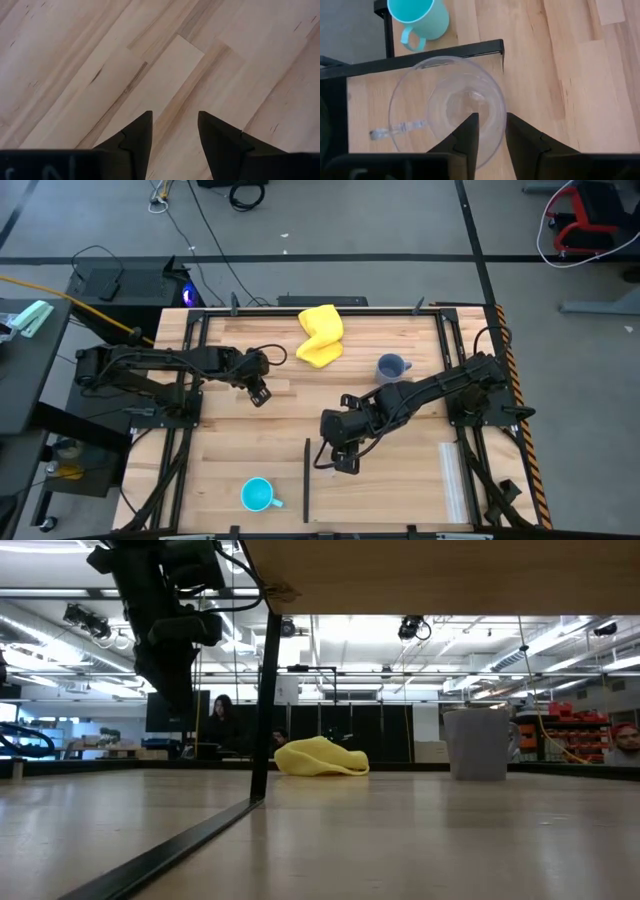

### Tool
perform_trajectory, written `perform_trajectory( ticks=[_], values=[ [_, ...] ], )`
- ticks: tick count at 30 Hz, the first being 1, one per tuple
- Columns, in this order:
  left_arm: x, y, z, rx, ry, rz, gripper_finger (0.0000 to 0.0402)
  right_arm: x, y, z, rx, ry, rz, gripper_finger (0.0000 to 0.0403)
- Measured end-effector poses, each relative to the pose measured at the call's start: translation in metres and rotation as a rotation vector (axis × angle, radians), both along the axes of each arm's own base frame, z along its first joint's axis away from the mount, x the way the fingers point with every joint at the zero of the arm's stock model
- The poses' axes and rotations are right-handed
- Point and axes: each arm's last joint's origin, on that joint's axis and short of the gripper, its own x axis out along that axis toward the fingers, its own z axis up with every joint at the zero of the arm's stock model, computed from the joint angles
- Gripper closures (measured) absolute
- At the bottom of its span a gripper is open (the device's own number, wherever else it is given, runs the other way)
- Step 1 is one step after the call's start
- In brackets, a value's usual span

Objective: Stack small to large cups/mugs on shelf
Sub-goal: Put the transparent mug on the shelf

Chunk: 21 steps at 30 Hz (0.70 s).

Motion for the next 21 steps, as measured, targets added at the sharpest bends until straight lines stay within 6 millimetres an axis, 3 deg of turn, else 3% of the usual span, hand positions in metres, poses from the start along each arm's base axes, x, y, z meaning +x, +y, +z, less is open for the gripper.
perform_trajectory(
  ticks=[8,14,21],
  values=[
    [0.000,0.000,0.000,0.000,0.000,0.000,0.0244,-0.001,0.000,0.000,0.001,0.005,-0.004,0.0391],
    [0.000,0.000,0.000,0.000,0.000,-0.001,0.0252,-0.006,0.001,0.001,-0.009,0.030,0.004,0.0394],
    [0.000,0.000,0.000,0.001,0.002,-0.002,0.0261,-0.037,0.011,0.012,0.003,0.137,-0.111,0.0398]
  ],
)
